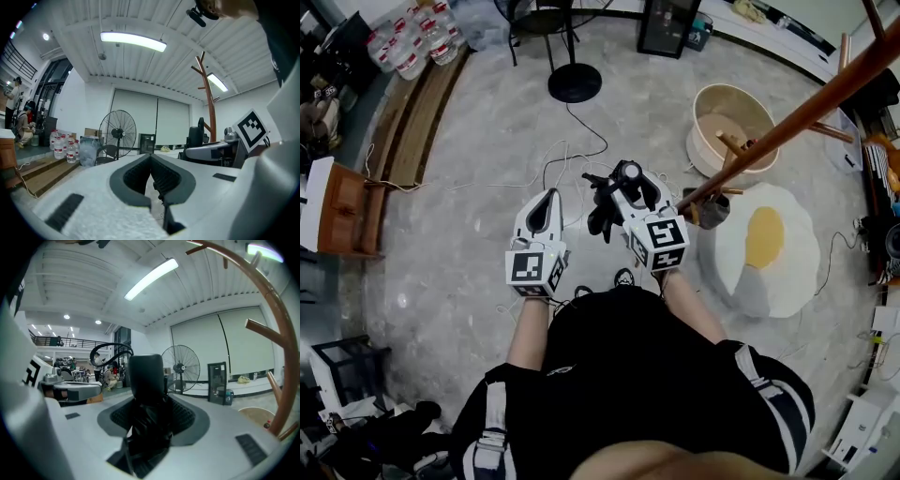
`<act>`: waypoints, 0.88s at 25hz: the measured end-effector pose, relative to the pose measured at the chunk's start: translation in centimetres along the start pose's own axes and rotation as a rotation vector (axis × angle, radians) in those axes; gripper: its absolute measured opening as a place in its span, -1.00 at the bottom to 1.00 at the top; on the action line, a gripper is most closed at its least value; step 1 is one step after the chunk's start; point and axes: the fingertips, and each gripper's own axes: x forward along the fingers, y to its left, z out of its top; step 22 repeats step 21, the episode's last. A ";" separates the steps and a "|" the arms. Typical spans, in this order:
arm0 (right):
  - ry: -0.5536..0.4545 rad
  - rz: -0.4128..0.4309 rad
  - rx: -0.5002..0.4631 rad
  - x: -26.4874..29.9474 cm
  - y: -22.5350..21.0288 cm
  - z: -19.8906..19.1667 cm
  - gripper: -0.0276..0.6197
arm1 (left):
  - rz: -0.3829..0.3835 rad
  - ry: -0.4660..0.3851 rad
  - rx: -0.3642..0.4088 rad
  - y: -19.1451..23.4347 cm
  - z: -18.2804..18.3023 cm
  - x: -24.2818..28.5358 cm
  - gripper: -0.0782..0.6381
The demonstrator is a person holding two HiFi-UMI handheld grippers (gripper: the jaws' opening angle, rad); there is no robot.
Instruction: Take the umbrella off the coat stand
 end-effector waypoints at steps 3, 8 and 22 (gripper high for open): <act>-0.006 -0.015 -0.002 -0.3 -0.6 0.1 -0.29 | -0.002 0.003 -0.004 0.0 0.0 0.2 -0.79; -0.009 -0.033 -0.001 -0.8 -1.1 0.4 -0.29 | -0.018 0.002 -0.003 -0.4 0.1 0.6 -0.78; -0.023 -0.055 0.017 -1.4 -3.0 0.3 -0.29 | -0.059 0.014 -0.009 -2.3 -0.7 2.7 -0.79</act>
